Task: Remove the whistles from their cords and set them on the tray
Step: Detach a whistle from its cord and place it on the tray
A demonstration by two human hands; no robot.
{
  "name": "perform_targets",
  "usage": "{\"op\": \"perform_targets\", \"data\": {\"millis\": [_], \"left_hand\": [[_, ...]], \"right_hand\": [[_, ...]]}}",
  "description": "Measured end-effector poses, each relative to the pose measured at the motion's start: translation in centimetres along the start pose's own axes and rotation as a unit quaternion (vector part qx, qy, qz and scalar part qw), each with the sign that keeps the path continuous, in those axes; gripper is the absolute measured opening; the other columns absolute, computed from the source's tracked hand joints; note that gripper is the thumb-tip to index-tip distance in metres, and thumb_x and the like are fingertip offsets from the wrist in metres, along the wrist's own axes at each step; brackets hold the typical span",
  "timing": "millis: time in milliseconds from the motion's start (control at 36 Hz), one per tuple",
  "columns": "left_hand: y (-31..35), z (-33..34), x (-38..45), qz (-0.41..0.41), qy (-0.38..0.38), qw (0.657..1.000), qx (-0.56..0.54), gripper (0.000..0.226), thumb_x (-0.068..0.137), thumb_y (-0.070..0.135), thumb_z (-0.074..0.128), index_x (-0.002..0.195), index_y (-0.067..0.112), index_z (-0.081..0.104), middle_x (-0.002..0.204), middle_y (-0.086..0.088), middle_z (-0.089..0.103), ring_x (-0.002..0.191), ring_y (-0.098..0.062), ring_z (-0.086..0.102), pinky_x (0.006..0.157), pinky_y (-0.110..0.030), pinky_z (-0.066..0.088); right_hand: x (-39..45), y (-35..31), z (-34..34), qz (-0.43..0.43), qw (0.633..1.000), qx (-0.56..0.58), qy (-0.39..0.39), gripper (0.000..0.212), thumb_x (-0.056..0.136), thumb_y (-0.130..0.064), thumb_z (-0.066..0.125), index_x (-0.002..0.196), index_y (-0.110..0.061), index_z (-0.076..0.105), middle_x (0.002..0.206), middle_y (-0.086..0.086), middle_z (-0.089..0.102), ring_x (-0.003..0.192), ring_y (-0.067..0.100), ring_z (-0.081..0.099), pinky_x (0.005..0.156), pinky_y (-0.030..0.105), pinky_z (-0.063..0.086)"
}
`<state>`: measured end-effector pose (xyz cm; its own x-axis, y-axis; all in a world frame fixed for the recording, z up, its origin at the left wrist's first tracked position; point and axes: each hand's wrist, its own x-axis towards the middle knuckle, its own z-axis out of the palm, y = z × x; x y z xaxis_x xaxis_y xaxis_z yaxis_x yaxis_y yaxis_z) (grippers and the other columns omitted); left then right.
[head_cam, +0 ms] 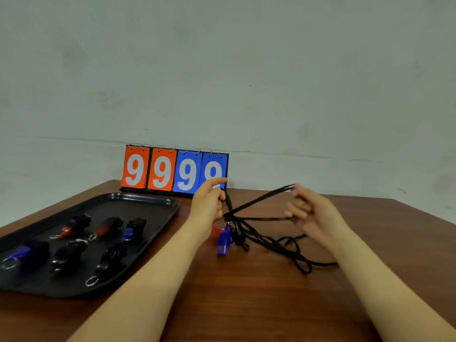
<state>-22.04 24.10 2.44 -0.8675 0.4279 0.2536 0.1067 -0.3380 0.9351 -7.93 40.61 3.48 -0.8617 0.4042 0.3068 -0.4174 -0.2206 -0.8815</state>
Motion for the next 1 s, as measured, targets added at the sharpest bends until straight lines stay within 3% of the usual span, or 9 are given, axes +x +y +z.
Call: {"op": "perform_targets", "data": {"millis": [167,222,361,472,583,694,889,944,1000], "left_hand": [[-0.5,0.1,0.5,-0.008,0.005,1.0,-0.009,0.037,0.098,-0.002,0.036,0.117,0.02,0.058,0.073,-0.005,0.048,0.041,-0.005,0.029,0.035,-0.016,0.027],[-0.5,0.4,0.4,-0.003,-0.005,1.0,0.004,0.037,0.097,-0.002,0.036,0.116,0.022,0.058,0.072,-0.004,0.049,0.039,-0.004,0.029,0.035,-0.016,0.026],[-0.6,0.4,-0.2,-0.004,-0.018,0.999,0.037,0.035,0.097,0.0,0.038,0.115,0.023,0.059,0.079,-0.006,0.055,0.037,-0.004,0.03,0.035,-0.016,0.026],[-1.0,0.6,-0.3,-0.017,-0.039,0.995,0.087,0.031,0.098,0.004,0.04,0.117,0.021,0.059,0.087,-0.005,0.063,0.042,-0.006,0.032,0.036,-0.016,0.026],[-1.6,0.6,-0.2,-0.021,-0.053,0.988,0.145,0.03,0.098,0.007,0.041,0.116,0.02,0.061,0.093,-0.002,0.07,0.045,-0.007,0.035,0.037,-0.015,0.029],[-1.5,0.5,-0.1,-0.014,-0.045,0.99,0.137,0.027,0.098,0.008,0.043,0.111,0.02,0.063,0.09,0.0,0.071,0.046,-0.007,0.036,0.038,-0.015,0.029],[-1.8,0.4,0.2,0.003,0.002,0.99,0.14,0.026,0.099,0.009,0.043,0.102,0.019,0.066,0.086,-0.001,0.066,0.055,-0.009,0.042,0.043,-0.015,0.034],[-2.2,0.4,0.2,0.003,-0.013,0.983,0.182,0.028,0.098,0.008,0.042,0.102,0.021,0.068,0.088,0.0,0.068,0.059,-0.01,0.048,0.046,-0.016,0.041],[-2.6,0.2,0.3,0.007,-0.028,0.97,0.243,0.03,0.097,0.01,0.042,0.1,0.024,0.068,0.087,0.003,0.069,0.064,-0.011,0.056,0.054,-0.018,0.05]], "right_hand": [[0.7,-0.9,-2.5,-0.067,0.951,0.283,0.1,0.015,0.073,-0.023,0.069,0.075,-0.015,0.056,0.055,-0.008,0.03,0.044,0.008,0.029,0.058,0.021,0.034],[1.0,-0.6,-2.9,-0.052,0.963,0.242,0.105,0.014,0.079,-0.026,0.066,0.079,-0.012,0.062,0.048,-0.009,0.027,0.038,0.006,0.023,0.047,0.019,0.029],[1.3,0.7,-1.6,0.006,0.96,-0.238,0.15,0.023,0.098,-0.022,0.051,0.09,-0.008,0.068,0.045,-0.007,0.029,0.039,0.011,0.027,0.043,0.025,0.028],[0.6,1.5,-0.2,0.076,0.974,-0.208,0.049,0.024,0.1,-0.017,0.043,0.083,-0.007,0.057,0.059,0.001,0.047,0.052,0.016,0.048,0.045,0.025,0.035],[0.4,1.6,0.8,0.106,0.976,-0.192,-0.004,0.034,0.101,-0.023,0.042,0.07,-0.01,0.047,0.053,-0.001,0.039,0.039,0.011,0.029,0.036,0.021,0.019],[0.4,1.5,0.6,0.054,0.957,-0.278,0.068,0.037,0.099,-0.031,0.05,0.066,-0.015,0.043,0.052,-0.004,0.028,0.041,0.011,0.019,0.039,0.023,0.015],[1.1,0.8,-1.8,-0.001,0.968,-0.135,0.211,0.033,0.101,-0.03,0.045,0.072,-0.014,0.044,0.05,-0.005,0.03,0.041,0.01,0.022,0.04,0.024,0.021],[1.5,1.3,-2.3,0.018,0.928,-0.29,0.235,0.035,0.102,-0.031,0.041,0.078,-0.009,0.052,0.054,0.003,0.034,0.044,0.015,0.031,0.044,0.026,0.027],[1.6,2.3,-3.1,0.028,0.82,-0.525,0.227,0.044,0.103,-0.037,0.034,0.084,-0.004,0.057,0.063,0.011,0.049,0.055,0.022,0.049,0.055,0.03,0.036]]}}
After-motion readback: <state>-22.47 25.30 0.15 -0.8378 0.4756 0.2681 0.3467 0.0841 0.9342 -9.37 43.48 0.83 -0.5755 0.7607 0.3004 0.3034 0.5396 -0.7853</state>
